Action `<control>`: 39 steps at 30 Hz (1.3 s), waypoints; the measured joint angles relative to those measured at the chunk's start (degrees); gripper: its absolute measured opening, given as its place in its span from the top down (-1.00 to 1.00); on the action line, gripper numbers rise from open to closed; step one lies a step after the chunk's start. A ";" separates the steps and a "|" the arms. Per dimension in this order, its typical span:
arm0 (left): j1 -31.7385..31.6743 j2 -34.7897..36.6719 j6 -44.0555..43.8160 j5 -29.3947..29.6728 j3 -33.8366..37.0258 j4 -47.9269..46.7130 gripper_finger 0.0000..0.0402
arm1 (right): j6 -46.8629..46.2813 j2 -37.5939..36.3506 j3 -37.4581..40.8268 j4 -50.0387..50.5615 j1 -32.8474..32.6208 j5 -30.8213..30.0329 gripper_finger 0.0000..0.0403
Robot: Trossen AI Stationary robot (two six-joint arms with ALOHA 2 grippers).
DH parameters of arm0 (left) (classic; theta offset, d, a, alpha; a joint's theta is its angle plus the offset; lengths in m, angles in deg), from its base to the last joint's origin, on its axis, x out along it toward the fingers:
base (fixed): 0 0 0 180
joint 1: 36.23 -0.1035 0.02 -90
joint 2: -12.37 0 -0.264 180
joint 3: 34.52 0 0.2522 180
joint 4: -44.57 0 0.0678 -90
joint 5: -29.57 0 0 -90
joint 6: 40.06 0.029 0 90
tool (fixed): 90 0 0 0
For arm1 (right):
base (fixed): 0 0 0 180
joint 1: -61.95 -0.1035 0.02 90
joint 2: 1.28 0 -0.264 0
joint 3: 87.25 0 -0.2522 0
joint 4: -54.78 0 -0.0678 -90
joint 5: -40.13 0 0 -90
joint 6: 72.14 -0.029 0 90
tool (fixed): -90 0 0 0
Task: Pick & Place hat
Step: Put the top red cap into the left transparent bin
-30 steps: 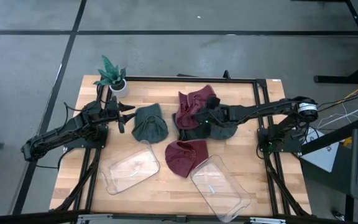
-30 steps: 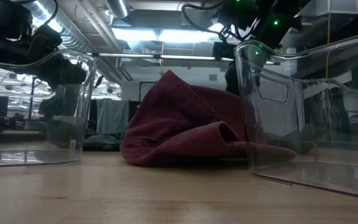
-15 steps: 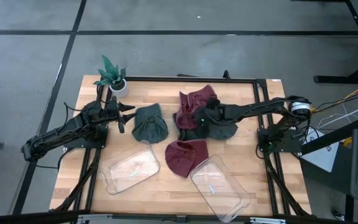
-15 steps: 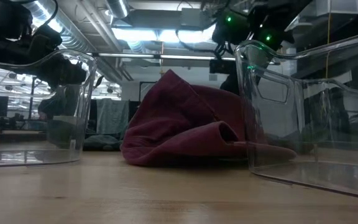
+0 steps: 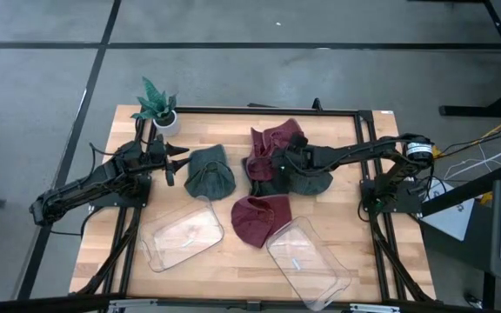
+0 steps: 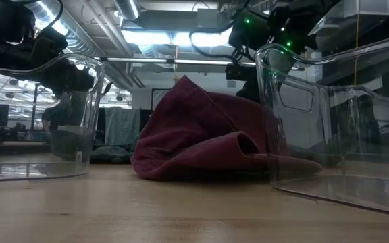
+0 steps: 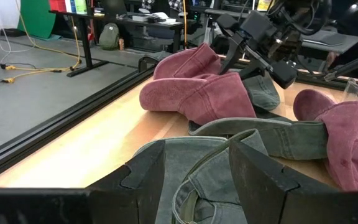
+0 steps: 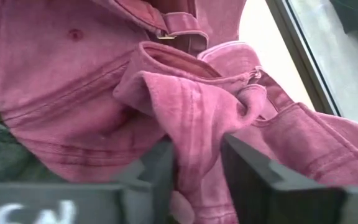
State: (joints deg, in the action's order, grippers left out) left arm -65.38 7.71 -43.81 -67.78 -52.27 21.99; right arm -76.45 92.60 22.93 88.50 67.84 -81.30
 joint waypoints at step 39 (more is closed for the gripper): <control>0.00 0.00 0.00 0.00 0.01 0.01 0.14 | -30.03 -1.84 -26.94 2.84 18.73 87.69 0.95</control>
State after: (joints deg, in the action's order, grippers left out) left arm -65.38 7.70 -43.81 -67.78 -52.25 22.00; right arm -106.48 90.77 -4.01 91.34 86.57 6.39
